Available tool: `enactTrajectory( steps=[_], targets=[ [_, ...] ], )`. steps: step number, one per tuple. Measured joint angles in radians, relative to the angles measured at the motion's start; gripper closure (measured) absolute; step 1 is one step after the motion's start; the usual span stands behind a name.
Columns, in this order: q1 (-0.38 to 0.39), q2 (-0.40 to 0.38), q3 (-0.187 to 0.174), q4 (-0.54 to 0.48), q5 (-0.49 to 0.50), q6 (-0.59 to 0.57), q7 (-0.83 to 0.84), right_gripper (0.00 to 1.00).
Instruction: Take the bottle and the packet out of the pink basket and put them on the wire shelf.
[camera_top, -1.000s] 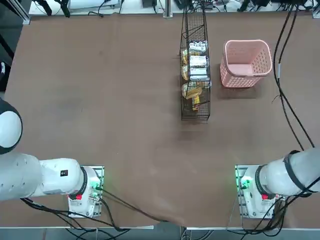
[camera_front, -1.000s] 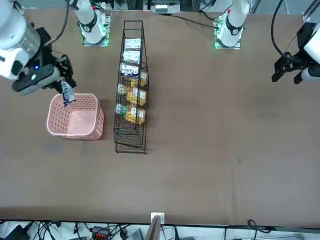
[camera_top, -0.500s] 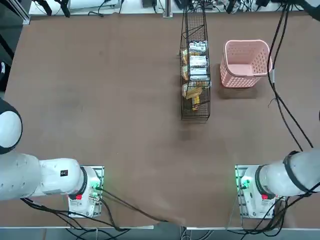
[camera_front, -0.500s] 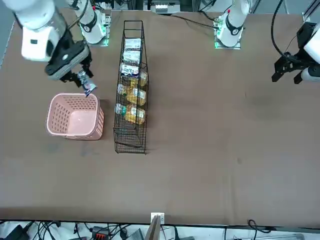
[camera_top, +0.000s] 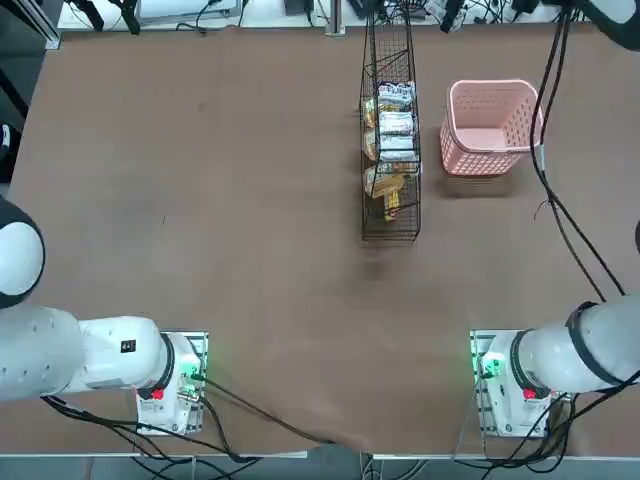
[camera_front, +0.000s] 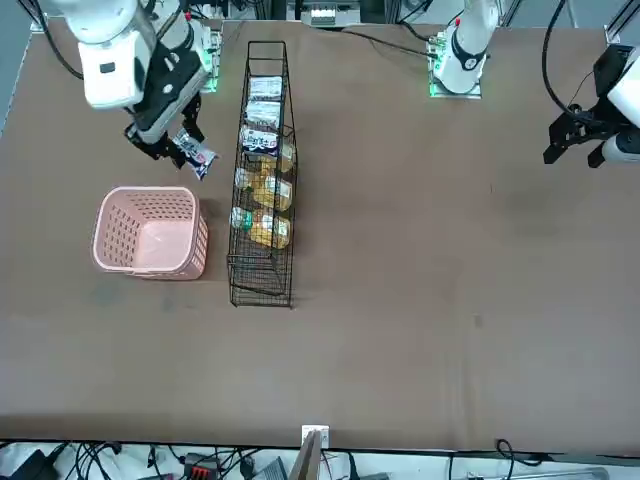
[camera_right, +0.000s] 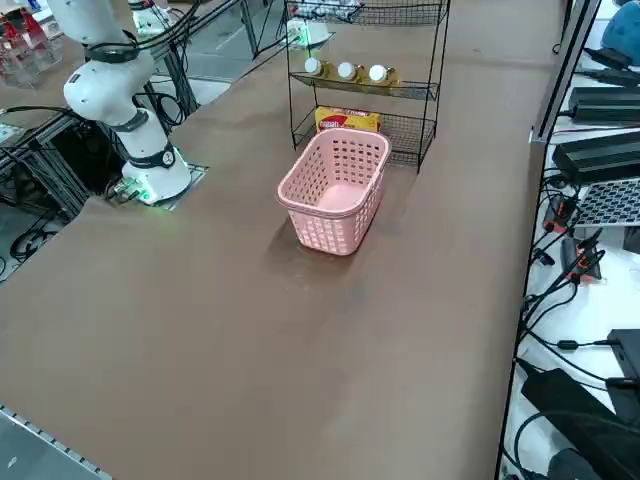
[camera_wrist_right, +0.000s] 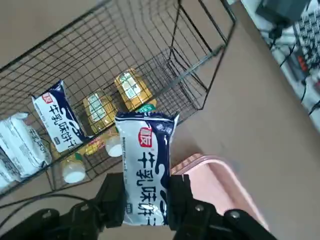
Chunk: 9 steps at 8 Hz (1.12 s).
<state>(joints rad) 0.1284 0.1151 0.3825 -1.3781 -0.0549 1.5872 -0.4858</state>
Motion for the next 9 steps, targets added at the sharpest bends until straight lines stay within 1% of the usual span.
enactTrajectory(
  steps=[2, 3, 5, 9],
  targets=[
    [0.002, 0.01, 0.063, 0.004, -0.057, 0.019, -0.02, 0.56],
    [0.003, 0.016, 0.084, 0.004, -0.068, 0.034, -0.031, 0.56],
    [0.006, 0.036, 0.099, 0.004, -0.07, 0.074, -0.091, 0.56],
    [0.021, 0.075, 0.103, 0.004, -0.07, 0.105, -0.181, 0.56]
  ],
)
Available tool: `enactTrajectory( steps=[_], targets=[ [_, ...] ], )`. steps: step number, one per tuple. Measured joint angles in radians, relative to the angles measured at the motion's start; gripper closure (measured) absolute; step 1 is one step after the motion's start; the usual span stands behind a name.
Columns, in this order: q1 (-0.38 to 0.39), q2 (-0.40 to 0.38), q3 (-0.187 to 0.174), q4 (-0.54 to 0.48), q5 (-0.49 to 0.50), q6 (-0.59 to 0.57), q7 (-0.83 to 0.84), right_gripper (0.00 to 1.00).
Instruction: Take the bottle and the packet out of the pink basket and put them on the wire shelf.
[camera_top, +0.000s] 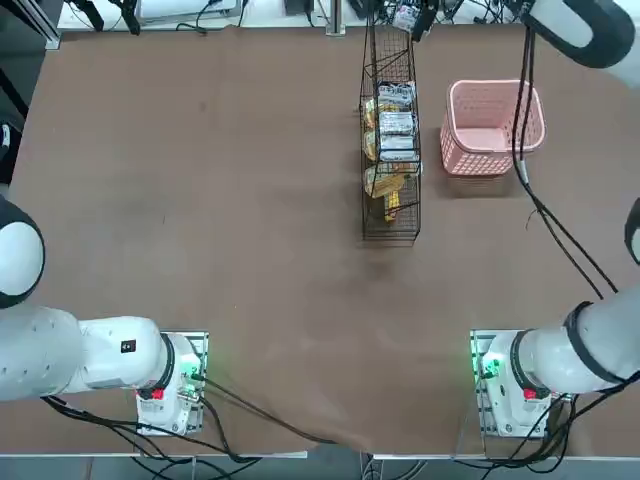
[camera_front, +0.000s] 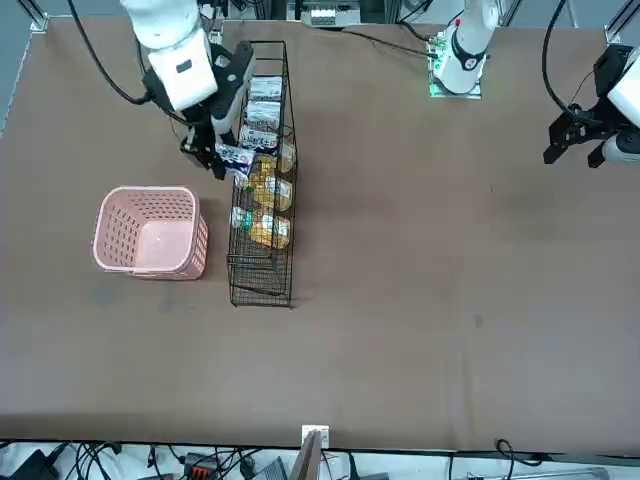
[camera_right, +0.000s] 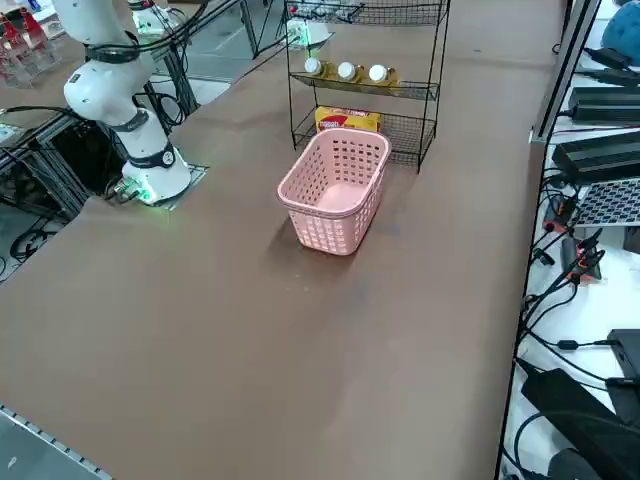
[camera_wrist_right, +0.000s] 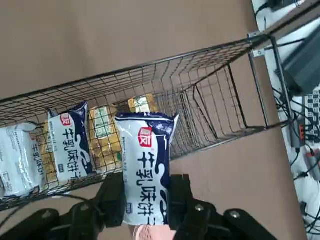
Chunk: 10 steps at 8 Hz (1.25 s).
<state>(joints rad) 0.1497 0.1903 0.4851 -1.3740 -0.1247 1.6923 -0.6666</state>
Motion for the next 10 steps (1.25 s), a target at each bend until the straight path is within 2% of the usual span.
enactTrajectory(
  steps=[4, 10],
  targets=[
    [0.012, 0.027, 0.025, 0.0, 0.0, 0.022, -0.056, 0.56],
    [0.009, 0.063, 0.025, 0.0, 0.0, 0.053, -0.177, 0.56]
  ],
)
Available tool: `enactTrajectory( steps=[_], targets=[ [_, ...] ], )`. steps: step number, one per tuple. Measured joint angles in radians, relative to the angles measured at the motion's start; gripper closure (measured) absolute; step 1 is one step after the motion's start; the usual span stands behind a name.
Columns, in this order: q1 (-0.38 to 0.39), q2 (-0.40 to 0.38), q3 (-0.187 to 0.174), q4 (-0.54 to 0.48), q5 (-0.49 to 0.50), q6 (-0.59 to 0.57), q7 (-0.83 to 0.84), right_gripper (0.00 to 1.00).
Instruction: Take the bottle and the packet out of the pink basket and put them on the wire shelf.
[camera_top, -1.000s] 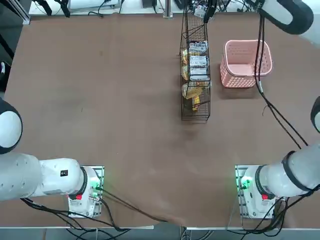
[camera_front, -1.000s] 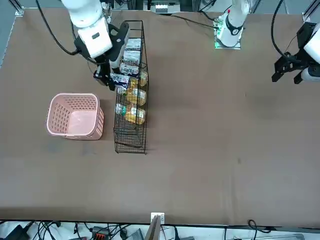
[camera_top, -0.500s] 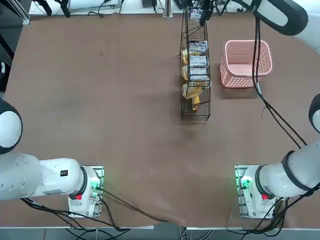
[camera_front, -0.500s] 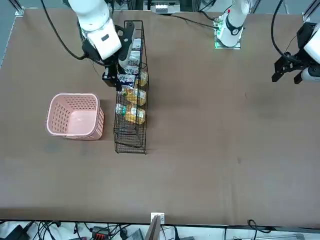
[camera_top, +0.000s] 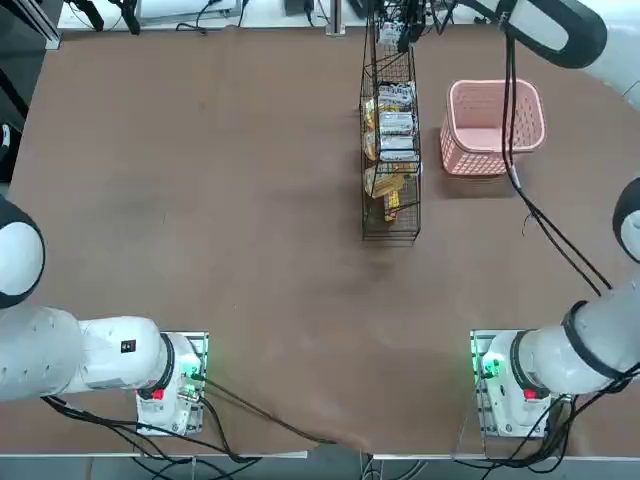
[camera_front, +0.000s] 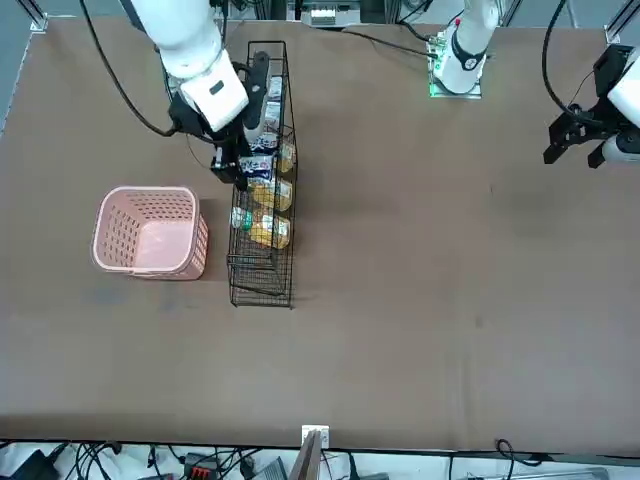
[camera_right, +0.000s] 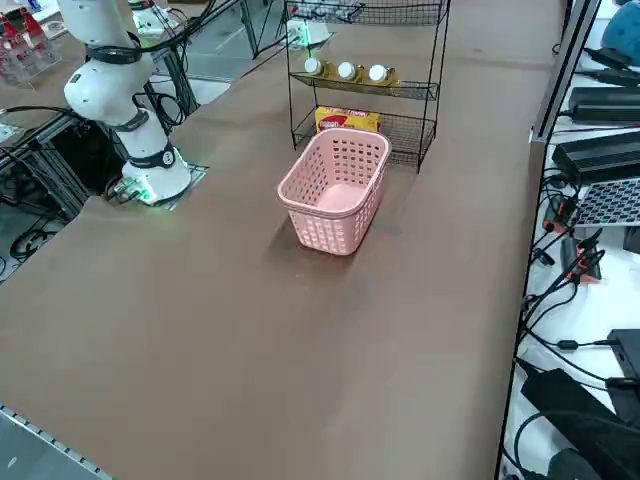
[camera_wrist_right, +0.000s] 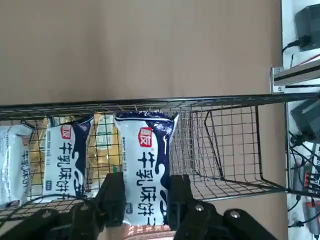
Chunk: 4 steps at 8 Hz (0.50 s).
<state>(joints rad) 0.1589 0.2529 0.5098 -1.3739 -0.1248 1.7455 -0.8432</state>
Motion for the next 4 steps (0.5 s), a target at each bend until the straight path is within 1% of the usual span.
enactTrajectory(
  steps=[4],
  targets=[
    [-0.003, 0.02, -0.005, -0.001, -0.001, 0.011, -0.019, 0.56]
  ],
)
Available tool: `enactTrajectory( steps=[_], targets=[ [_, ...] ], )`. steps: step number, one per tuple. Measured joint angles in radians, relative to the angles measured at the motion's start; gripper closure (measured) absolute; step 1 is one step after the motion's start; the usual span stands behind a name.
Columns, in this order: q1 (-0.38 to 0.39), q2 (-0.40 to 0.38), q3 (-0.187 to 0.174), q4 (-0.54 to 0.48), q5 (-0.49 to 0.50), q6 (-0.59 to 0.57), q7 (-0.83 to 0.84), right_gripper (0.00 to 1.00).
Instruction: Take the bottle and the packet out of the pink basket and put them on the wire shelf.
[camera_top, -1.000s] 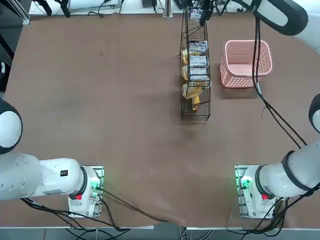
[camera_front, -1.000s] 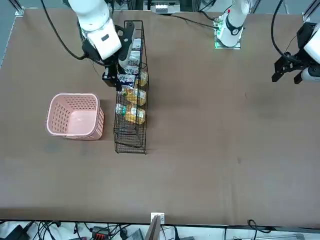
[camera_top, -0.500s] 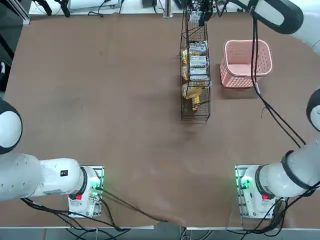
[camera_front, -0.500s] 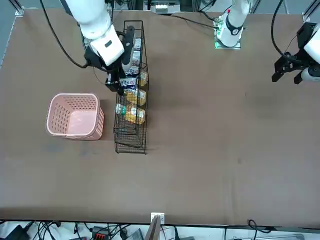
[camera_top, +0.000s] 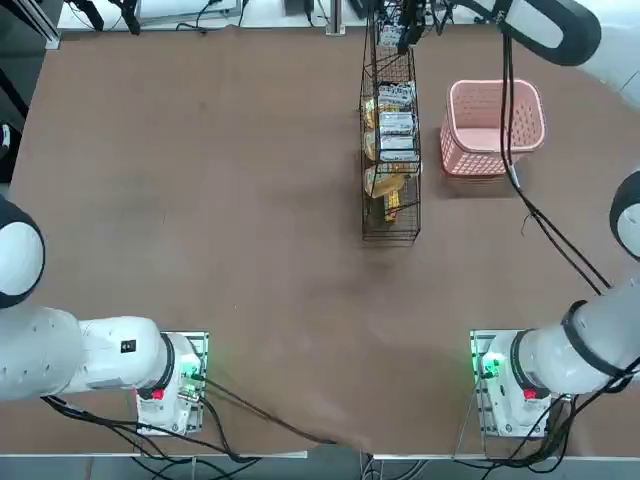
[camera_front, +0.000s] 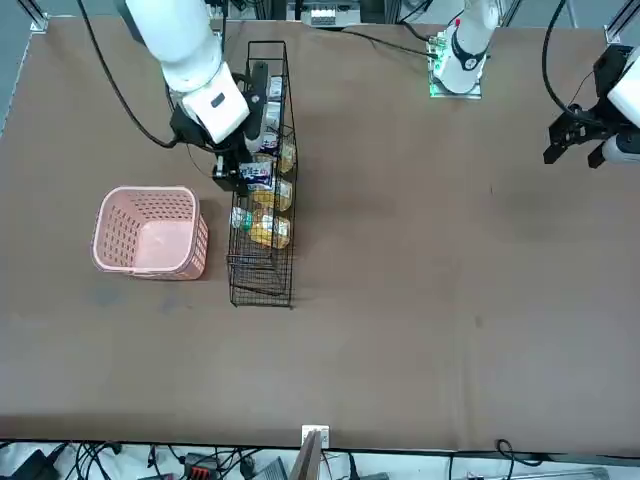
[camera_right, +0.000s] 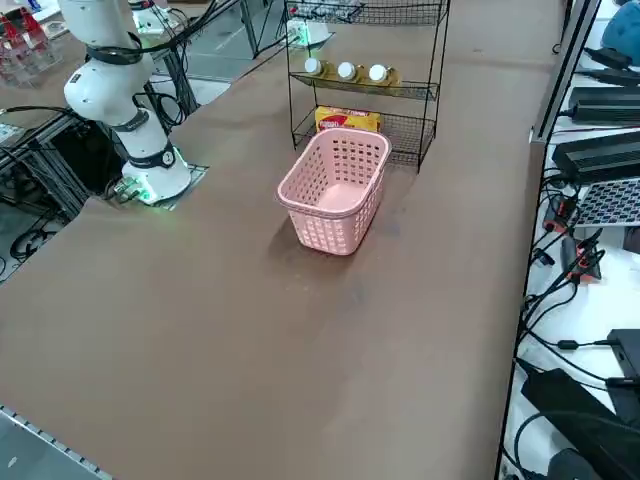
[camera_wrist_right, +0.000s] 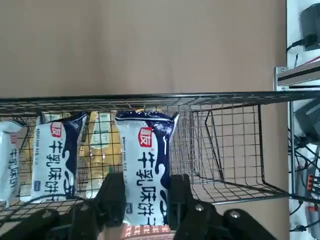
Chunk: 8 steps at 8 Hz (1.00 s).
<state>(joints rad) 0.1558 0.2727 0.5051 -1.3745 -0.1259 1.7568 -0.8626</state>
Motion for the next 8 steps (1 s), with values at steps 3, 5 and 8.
enactTrajectory(
  steps=[3, 5, 8],
  targets=[
    [-0.006, 0.014, -0.006, -0.001, -0.003, 0.024, -0.001, 0.56],
    [-0.008, 0.025, -0.009, -0.001, -0.004, 0.044, -0.002, 0.56],
    [-0.007, 0.035, -0.009, -0.003, -0.004, 0.054, -0.003, 0.56]
  ],
)
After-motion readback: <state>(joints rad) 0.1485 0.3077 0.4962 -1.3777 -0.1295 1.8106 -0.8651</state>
